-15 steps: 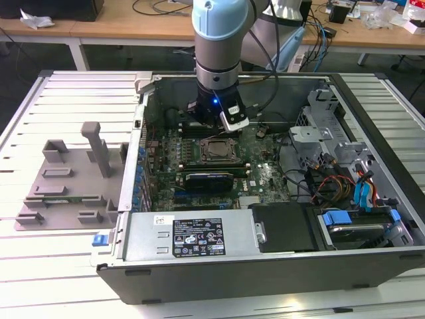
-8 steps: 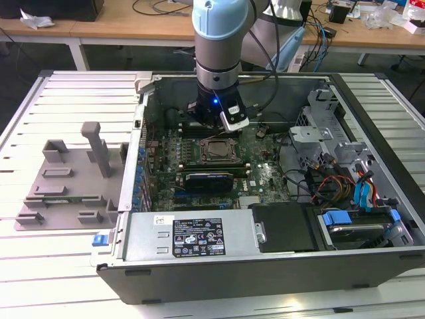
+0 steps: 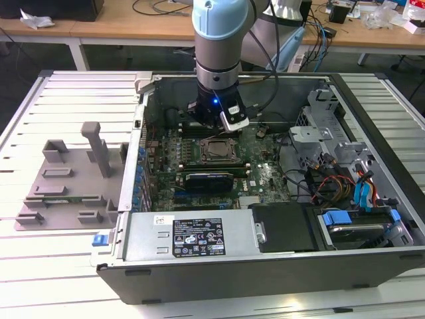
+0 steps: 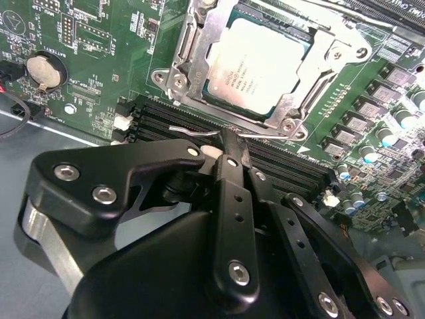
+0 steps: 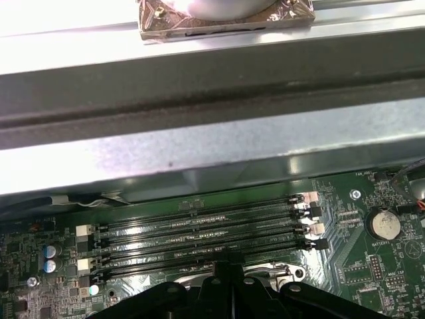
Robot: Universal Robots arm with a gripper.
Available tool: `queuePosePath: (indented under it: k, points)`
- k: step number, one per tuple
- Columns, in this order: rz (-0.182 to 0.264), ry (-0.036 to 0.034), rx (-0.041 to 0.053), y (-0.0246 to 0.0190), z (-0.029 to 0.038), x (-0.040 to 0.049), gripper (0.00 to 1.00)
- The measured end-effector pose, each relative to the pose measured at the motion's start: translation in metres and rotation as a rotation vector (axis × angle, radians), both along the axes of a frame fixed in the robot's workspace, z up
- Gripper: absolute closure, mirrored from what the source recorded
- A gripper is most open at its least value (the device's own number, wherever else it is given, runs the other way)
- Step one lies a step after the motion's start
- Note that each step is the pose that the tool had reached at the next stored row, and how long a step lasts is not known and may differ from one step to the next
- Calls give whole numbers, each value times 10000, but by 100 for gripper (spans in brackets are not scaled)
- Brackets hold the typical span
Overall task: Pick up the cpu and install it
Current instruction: 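Install the first cpu locking lever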
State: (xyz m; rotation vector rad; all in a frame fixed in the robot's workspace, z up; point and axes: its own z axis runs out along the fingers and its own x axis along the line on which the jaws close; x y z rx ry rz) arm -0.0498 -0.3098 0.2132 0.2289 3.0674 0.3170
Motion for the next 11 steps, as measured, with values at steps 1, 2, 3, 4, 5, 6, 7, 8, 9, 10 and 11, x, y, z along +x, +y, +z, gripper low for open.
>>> queuePosePath:
  k: [1, 2, 3, 4, 5, 6, 7, 8, 9, 10, 11]
  points:
    - [1, 0, -11, 0, -1, 0, 89]
    - [0, -1, -27, 1, -4, 0, 89]
    - [-1, 0, -90, 2, -7, 0, 89]
    - [-1, 1, -152, 2, -9, 0, 89]
    - [-1, 0, -206, 3, -13, 0, 89]
    - [-3, 0, -250, 3, -15, 0, 89]
    - [-3, -1, -321, 4, -17, 0, 89]
    - [-3, -1, -374, 4, -19, 0, 89]
    - [-4, -1, -421, 4, -21, 0, 89]
    - [-3, -1, -475, 4, -22, 0, 89]
    - [-4, 0, -505, 5, -22, 0, 89]
